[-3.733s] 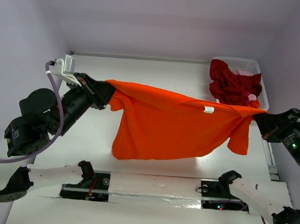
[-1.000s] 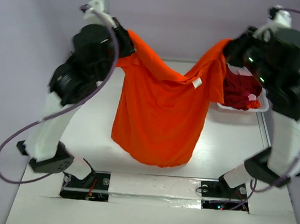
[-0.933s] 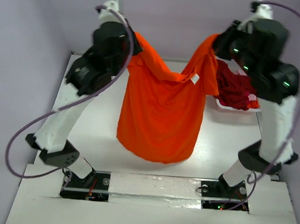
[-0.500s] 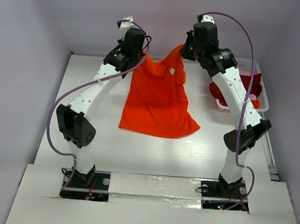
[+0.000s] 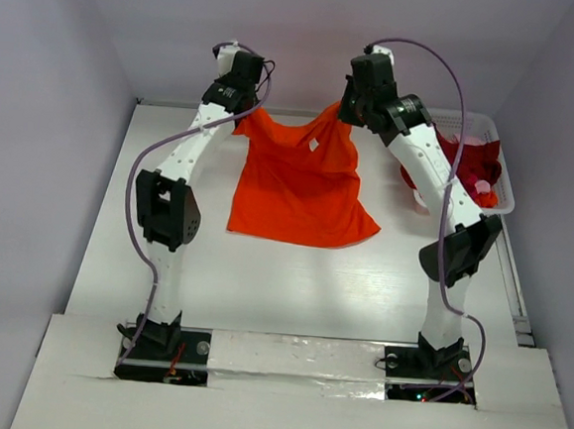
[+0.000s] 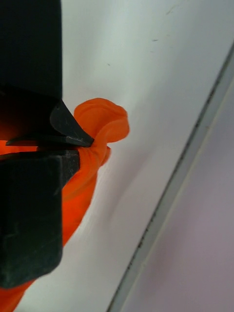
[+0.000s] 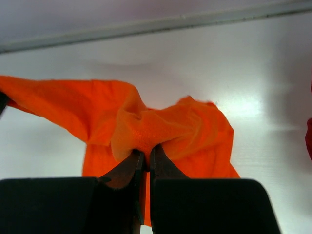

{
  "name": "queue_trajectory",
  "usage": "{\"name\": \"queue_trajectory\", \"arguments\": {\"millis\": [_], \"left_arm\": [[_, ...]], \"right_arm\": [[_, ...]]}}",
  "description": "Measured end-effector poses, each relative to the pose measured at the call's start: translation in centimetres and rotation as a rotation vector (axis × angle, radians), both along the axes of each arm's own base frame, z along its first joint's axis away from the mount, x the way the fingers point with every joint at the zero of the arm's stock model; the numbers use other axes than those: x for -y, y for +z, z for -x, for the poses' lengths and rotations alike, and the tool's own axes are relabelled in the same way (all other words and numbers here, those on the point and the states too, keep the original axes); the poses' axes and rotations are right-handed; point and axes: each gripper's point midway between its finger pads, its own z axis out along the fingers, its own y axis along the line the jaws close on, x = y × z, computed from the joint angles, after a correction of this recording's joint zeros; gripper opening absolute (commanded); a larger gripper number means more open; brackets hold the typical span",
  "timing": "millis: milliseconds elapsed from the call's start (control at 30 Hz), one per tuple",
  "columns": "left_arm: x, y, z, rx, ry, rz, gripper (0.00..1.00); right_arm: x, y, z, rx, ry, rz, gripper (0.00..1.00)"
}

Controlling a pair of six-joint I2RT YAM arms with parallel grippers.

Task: Fold and stack the t-shirts
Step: Flatten out the tshirt

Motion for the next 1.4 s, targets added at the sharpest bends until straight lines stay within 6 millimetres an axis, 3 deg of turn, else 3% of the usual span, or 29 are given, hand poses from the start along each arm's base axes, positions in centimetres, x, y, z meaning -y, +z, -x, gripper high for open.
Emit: {"name": "queue_trajectory", "arguments": {"millis": [100, 200, 600, 700, 800, 933, 1067, 1167, 1300, 1400], "left_arm": [[-0.1, -2.4, 0.0, -0.055, -0.008, -0.001, 0.00], [0.0, -3.5, 0.1, -0.083, -0.020, 0.002, 0.00], [0.5, -4.8, 0.0, -0.105, -0.045, 0.015, 0.00], [0.5, -4.2, -0.7, -0.109, -0.045, 0.019, 0.00], [0.8, -3.5, -2.5, -0.071, -0.042, 0.034, 0.00], [0.6, -5.9, -2.5, -0.116, -0.042, 0.027, 0.00], [0.4, -8.0, -2.5, -0.165, -0.044, 0.020, 0.00], [0.6, -9.1, -3.4, -0.171, -0.049, 0.028, 0.00], [0.4, -10.3, -3.6, -0.188, -0.057, 0.026, 0.00], [0.0, -10.0, -4.3, -0.161, -0.063, 0.028, 0.00]], "right_arm": [[0.0, -3.0, 0.1, -0.070, 0.001, 0.040, 0.00], [0.0, -4.5, 0.1, -0.105, 0.003, 0.058, 0.00], [-0.2, -5.3, -0.4, -0.113, -0.001, 0.059, 0.00], [-0.3, -4.6, -1.3, -0.100, -0.012, 0.052, 0.00], [-0.9, -6.3, -3.0, -0.112, -0.022, 0.055, 0.00], [-1.1, -9.6, -3.6, -0.175, -0.030, 0.080, 0.00], [-0.4, -11.2, -3.8, -0.219, -0.042, 0.082, 0.00], [0.7, -11.3, -4.8, -0.227, -0.066, 0.056, 0.00], [3.6, -11.6, -6.5, -0.231, -0.110, 0.034, 0.00], [5.9, -11.0, -7.7, -0.213, -0.139, 0.011, 0.00]]}}
